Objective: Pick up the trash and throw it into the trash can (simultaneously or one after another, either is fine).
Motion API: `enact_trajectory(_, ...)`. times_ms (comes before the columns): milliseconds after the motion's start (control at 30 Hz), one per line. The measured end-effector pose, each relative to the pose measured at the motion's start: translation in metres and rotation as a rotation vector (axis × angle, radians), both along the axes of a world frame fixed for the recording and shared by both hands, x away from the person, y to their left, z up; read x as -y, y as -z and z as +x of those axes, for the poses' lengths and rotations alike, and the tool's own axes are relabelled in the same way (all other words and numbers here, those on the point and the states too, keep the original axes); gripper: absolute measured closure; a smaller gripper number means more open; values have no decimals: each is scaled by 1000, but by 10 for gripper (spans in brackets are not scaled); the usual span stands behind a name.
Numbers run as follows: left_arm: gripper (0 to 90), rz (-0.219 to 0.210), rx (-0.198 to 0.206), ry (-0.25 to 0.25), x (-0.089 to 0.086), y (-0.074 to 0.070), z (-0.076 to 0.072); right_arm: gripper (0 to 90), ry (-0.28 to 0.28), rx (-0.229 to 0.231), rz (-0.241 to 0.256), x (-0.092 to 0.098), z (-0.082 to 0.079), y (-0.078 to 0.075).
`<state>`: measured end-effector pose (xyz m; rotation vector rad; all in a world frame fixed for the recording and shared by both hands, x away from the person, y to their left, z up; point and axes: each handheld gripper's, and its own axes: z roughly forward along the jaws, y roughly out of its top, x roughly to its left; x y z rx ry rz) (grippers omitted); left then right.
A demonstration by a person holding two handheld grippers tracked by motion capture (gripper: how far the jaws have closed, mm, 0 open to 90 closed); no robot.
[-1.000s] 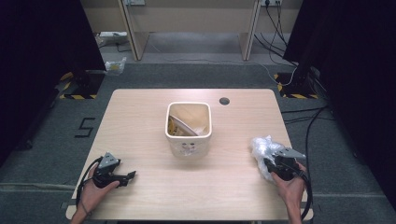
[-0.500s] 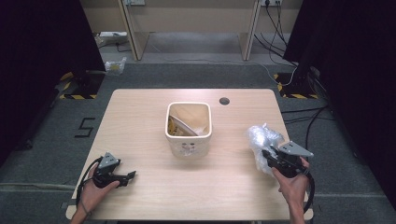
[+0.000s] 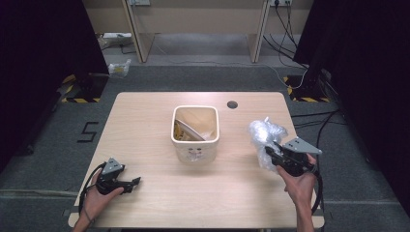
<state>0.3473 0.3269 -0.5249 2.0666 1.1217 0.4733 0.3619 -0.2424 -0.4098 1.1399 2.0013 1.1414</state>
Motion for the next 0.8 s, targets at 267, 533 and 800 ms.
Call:
enact_trajectory(267,132,-1,0,1,0,0,0,703,-61,41,15,-19,7,-20)
enact_trajectory(533,132,-1,1,1,0,0,0,703,-131,72,-3,-48,18,-46)
enact_trajectory(800,132,1,1,1,0,0,0,703,-198,88,-30,-78,31,-65)
